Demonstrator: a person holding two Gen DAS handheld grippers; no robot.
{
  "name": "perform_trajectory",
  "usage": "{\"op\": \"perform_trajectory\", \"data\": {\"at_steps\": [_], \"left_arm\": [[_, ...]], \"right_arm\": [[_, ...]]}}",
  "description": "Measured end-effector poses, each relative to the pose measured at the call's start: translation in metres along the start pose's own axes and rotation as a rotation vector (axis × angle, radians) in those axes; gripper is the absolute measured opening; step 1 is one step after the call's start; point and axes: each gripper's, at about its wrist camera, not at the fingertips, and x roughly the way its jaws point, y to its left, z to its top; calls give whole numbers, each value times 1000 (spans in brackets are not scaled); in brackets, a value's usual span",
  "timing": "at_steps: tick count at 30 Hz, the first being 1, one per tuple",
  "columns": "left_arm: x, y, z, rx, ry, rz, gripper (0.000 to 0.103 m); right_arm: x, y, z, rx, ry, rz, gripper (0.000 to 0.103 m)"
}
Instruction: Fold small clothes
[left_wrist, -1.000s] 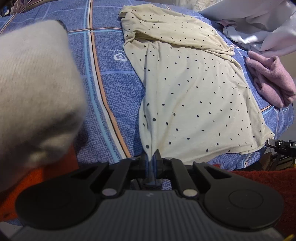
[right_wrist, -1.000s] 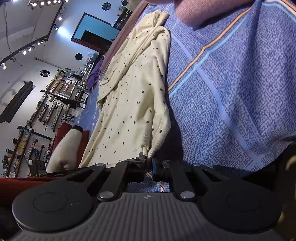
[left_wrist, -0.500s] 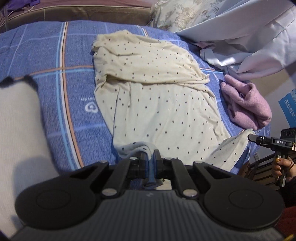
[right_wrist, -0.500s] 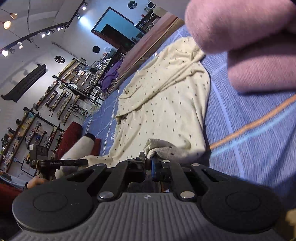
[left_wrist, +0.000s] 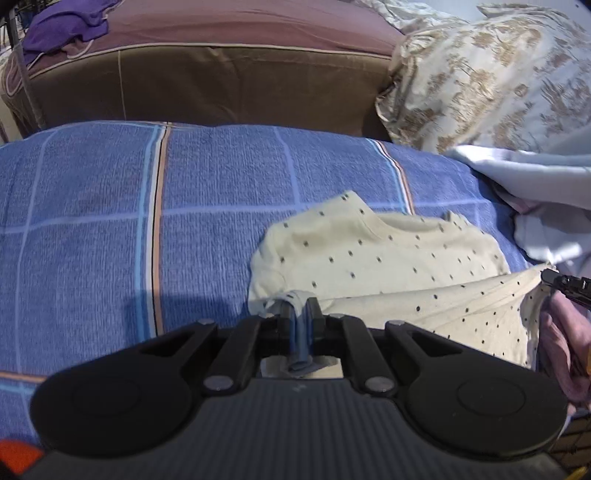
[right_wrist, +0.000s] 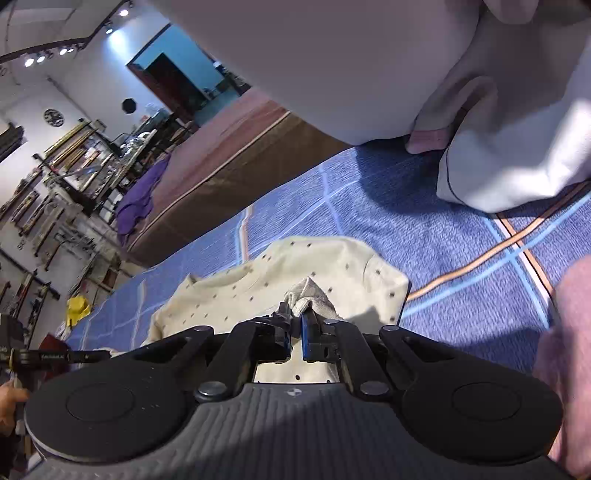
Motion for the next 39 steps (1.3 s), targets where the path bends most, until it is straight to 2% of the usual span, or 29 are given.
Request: {"op": "perform_trajectory", "data": {"at_steps": [3, 5, 6, 8, 9, 10, 11, 12, 14, 15, 17, 18, 20, 21, 22, 24, 26, 29, 31, 33, 35, 36, 37, 38, 39], "left_arm": [[33, 4, 20, -54, 18, -2, 6], [50, 11, 28, -98, 33, -20, 7], [55, 15, 32, -127, 25, -26, 10], [61, 27, 35, -190, -16, -42, 31], [62, 32, 37, -203, -32, -42, 55], [61, 37, 40, -209, -51, -26, 71], [59, 39, 41, -205, -63, -2, 73], [55, 40, 41, -191, -71, 22, 73], [45, 34, 38, -95, -76, 38, 73], [38, 25, 34, -19, -86, 57, 73], [23, 3, 22, 164, -121, 138, 73], [17, -8, 15, 238, -157, 191, 72], [6, -20, 7, 302, -201, 221, 72], [2, -21, 6, 281, -219, 212, 72], [3, -23, 5, 265, -206, 189, 71], [19, -38, -1, 350, -82, 114, 70], [35, -65, -18, 471, -36, 123, 69], [72, -99, -33, 555, 22, 90, 69], [97, -111, -38, 598, 26, 148, 69], [110, -110, -26, 551, -44, 192, 69], [111, -94, -4, 438, -133, 272, 69], [106, -85, 7, 383, -189, 336, 72], [100, -75, 17, 336, -237, 403, 84], [93, -66, 23, 299, -269, 452, 90], [85, -59, 27, 275, -286, 466, 94]], "right_arm": [[30, -13, 28, 10, -6, -75, 10], [45, -22, 34, 68, 7, -83, 10], [51, -27, 39, 108, -11, -78, 12], [57, -31, 43, 114, -36, -80, 14], [59, -31, 45, 88, -44, -97, 26], [58, -29, 48, 58, -57, -131, 35], [58, -29, 49, 33, -70, -155, 58], [54, -26, 51, 0, -82, -181, 72], [47, -22, 49, -39, -102, -183, 68], [44, -18, 47, -58, -99, -144, 59], [41, -4, 40, -127, -76, -98, 52], [40, 5, 35, -176, -59, -84, 44], [44, 22, 21, -284, -9, -47, 42], [50, 34, 11, -360, 33, -25, 42], [58, 40, 4, -399, 84, -1, 42], [76, 51, -10, -431, 180, 71, 42], [94, 60, -20, -447, 198, 87, 42], [122, 73, -23, -465, 203, 94, 42], [139, 88, -26, -549, 220, 93, 42], [149, 97, -23, -607, 186, 45, 39], [154, 95, -4, -571, 125, -10, 39], [154, 90, 6, -545, 82, -50, 41], [150, 86, 16, -516, 36, -89, 42], [145, 80, 26, -484, -6, -117, 47], [138, 74, 34, -451, -38, -140, 60]]}}
